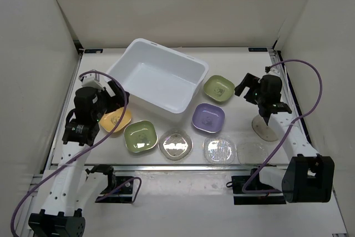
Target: Place the plates into the plastic bin on the countertop
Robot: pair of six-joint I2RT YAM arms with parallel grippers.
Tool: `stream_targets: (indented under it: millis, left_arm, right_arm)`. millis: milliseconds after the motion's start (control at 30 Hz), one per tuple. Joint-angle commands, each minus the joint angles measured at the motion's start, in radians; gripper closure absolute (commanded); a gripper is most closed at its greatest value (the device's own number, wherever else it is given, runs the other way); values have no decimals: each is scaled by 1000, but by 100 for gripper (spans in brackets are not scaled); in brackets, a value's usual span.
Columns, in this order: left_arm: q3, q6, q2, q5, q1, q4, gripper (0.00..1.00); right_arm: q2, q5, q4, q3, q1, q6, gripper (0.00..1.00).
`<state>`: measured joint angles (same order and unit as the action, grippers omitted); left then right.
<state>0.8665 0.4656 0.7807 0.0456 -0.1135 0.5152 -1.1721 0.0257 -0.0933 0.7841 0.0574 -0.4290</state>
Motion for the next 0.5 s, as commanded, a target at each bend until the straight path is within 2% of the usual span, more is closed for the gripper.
stream_targets:
  millis: [0, 100, 167, 233, 267, 467]
  left_arm:
    - [35, -21, 11, -18, 0, 43, 1]
    - [35, -28, 26, -6, 0, 13, 1]
    - [37, -31, 35, -9, 0, 0, 1]
    - [52, -42, 42, -9, 0, -15, 1]
    - [58, -41, 54, -12, -2, -15, 1]
    - [62, -19, 91, -33, 0, -43, 1]
  right_arm:
    - [40, 5, 9, 49, 4, -19, 1]
    - [23, 72, 13, 47, 4, -68, 1]
    - [-30, 71, 78, 30, -2, -25, 1]
    - [-79, 42, -5, 121, 13, 9, 1]
    - [-110, 78, -17, 141, 31, -7, 1]
    - [-272, 119, 1, 214, 33, 12, 3]
